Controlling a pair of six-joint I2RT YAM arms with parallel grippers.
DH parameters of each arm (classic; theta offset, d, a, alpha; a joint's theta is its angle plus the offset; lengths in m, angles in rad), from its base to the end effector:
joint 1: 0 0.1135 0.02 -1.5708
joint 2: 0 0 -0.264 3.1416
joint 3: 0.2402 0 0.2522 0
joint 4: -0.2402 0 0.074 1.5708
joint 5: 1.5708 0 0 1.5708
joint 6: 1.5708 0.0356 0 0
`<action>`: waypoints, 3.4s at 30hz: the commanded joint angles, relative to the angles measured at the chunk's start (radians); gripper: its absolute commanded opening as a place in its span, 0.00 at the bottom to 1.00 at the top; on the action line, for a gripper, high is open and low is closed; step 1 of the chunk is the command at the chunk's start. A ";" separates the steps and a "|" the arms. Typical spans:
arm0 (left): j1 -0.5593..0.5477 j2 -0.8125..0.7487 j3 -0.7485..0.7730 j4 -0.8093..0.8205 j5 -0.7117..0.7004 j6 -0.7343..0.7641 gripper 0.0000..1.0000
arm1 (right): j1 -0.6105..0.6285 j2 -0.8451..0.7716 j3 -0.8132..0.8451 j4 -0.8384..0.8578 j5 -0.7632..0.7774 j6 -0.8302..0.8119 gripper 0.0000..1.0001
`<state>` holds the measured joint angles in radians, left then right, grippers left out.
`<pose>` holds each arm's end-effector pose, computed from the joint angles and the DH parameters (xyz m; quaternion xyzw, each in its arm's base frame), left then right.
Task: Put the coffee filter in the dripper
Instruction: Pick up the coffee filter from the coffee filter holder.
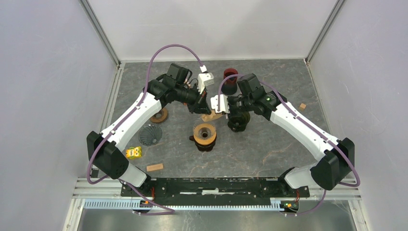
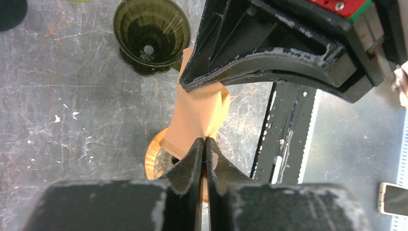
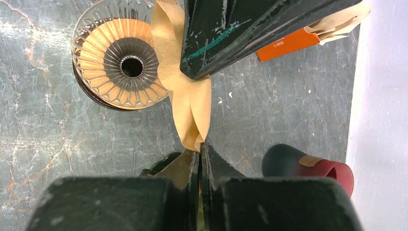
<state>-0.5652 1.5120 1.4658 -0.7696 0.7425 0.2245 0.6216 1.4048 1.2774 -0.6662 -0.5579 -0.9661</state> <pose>0.2579 -0.1921 0.3527 0.4567 0.7482 -0.3906 0.2813 0.2330 0.1901 0.3280 -0.7075 0.5494 0.1886 0.4025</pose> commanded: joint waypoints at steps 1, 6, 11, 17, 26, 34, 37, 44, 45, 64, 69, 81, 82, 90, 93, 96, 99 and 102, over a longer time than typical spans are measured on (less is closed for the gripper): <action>-0.005 -0.013 -0.005 0.040 0.057 -0.058 0.02 | 0.003 0.002 0.016 0.024 0.023 -0.005 0.07; -0.003 -0.021 -0.015 0.063 0.046 -0.114 0.02 | 0.003 -0.007 0.018 0.030 0.028 -0.005 0.15; -0.001 -0.027 -0.023 0.088 -0.008 -0.166 0.02 | 0.004 -0.022 0.017 0.030 0.058 -0.005 0.29; 0.008 -0.020 -0.017 0.123 -0.008 -0.214 0.02 | 0.004 -0.046 0.045 0.007 0.082 -0.017 0.48; 0.008 0.009 0.025 0.156 0.024 -0.328 0.02 | 0.003 -0.095 0.110 -0.041 0.168 -0.034 0.52; 0.008 0.051 0.065 0.182 0.058 -0.437 0.02 | 0.010 -0.144 0.126 -0.093 0.207 -0.064 0.49; 0.008 0.064 0.073 0.188 0.074 -0.463 0.02 | 0.019 -0.151 0.117 -0.095 0.207 -0.067 0.44; 0.007 0.068 0.067 0.208 0.096 -0.502 0.02 | 0.046 -0.155 0.100 -0.095 0.219 -0.072 0.37; 0.008 0.067 0.066 0.211 0.098 -0.505 0.02 | 0.049 -0.156 0.098 -0.096 0.224 -0.072 0.36; 0.010 0.079 0.054 0.225 0.118 -0.532 0.02 | 0.077 -0.162 0.064 -0.087 0.274 -0.086 0.29; 0.010 0.081 0.051 0.225 0.120 -0.532 0.02 | 0.087 -0.153 0.067 -0.083 0.286 -0.092 0.29; 0.011 0.086 0.056 0.233 0.147 -0.553 0.02 | 0.123 -0.136 0.062 -0.077 0.348 -0.109 0.27; 0.013 0.087 0.055 0.234 0.151 -0.556 0.02 | 0.126 -0.135 0.061 -0.076 0.357 -0.110 0.26; 0.017 0.093 0.050 0.240 0.176 -0.566 0.02 | 0.146 -0.127 0.048 -0.056 0.421 -0.115 0.19; 0.018 0.095 0.046 0.241 0.178 -0.568 0.02 | 0.150 -0.124 0.050 -0.054 0.432 -0.117 0.15; 0.022 0.094 0.042 0.243 0.178 -0.566 0.02 | 0.152 -0.126 0.052 -0.053 0.439 -0.117 0.13; 0.024 0.096 0.042 0.245 0.176 -0.567 0.02 | 0.153 -0.128 0.053 -0.051 0.444 -0.116 0.09; 0.023 0.096 0.041 0.245 0.171 -0.561 0.02 | 0.153 -0.129 0.051 -0.053 0.450 -0.118 0.04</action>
<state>-0.5453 1.6104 1.4937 -0.5655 0.8772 -0.3016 0.7689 1.2781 1.3273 -0.7563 -0.1268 -1.0718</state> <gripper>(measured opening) 0.030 0.070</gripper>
